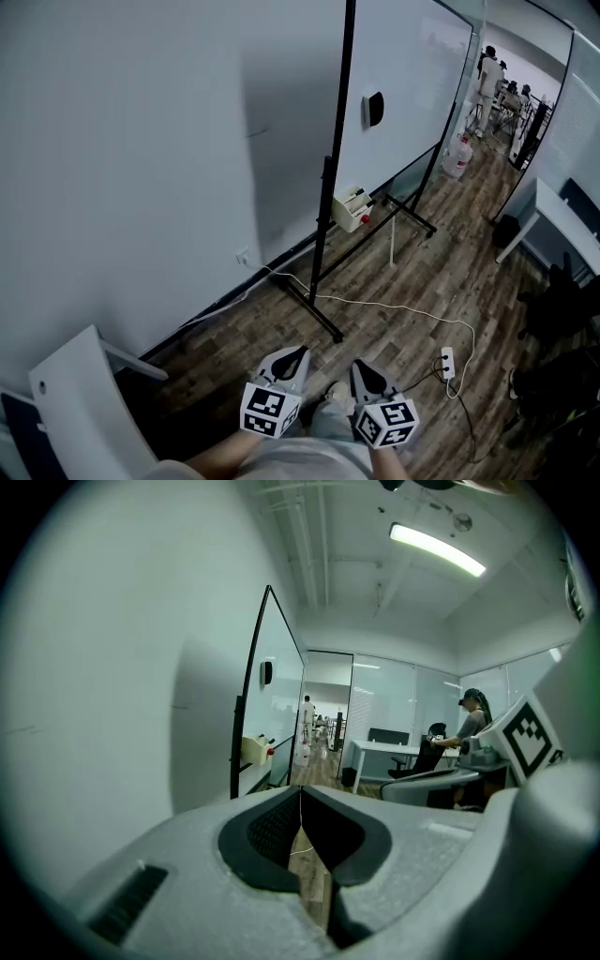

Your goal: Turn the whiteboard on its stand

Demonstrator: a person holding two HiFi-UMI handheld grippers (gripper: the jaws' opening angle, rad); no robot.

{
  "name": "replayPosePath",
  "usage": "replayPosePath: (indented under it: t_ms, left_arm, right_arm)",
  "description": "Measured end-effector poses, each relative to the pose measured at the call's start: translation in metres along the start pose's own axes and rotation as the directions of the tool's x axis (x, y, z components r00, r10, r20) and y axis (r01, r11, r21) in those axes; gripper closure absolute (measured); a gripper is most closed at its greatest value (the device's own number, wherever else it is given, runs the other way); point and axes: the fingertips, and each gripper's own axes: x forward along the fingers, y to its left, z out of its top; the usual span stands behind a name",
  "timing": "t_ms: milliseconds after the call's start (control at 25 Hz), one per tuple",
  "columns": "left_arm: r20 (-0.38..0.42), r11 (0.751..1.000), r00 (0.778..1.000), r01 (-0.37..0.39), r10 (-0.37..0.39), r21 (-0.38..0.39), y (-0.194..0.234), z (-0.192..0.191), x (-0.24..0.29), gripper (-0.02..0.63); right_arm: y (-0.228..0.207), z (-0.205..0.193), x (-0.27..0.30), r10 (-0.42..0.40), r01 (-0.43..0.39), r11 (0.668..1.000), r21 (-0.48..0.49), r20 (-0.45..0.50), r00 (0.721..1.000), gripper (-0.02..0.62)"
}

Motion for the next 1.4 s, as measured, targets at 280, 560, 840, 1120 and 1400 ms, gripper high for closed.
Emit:
replayPosePath:
  t_ms: [280,560,840,1120,1400]
  left_arm:
    - [-0.018,1.000,1.000,-0.022,0.022,-0.007,0.015,-0.005,0.021,0.594]
    - [-0.008,0.999,1.000,-0.026,0.026,-0.041,0.027,0.009,0.070,0.594]
    - [0.007,0.998,0.999,-0.049,0.049,-0.043,0.040,0.032,0.130,0.594]
    - [0.028,0.995,0.996,-0.089,0.090,-0.034,0.045,0.054,0.175,0.594]
    - [0.007,0.993,0.993,-0.115,0.115,-0.030,0.047,0.055,0.197,0.594]
  right_arm:
    - [-0.013,0.005,0.028,0.033,-0.033,0.999,0.001,-0.003,0.999,0.589]
    - [-0.049,0.030,0.062,0.050,-0.050,0.999,-0.016,0.008,0.999,0.589]
    - [-0.097,0.061,0.101,0.069,-0.068,0.997,-0.038,0.013,0.998,0.589]
    - [-0.131,0.088,0.127,0.119,-0.117,0.990,-0.082,0.023,0.993,0.589]
    - [-0.150,0.096,0.142,0.141,-0.140,0.987,-0.084,0.013,0.990,0.589]
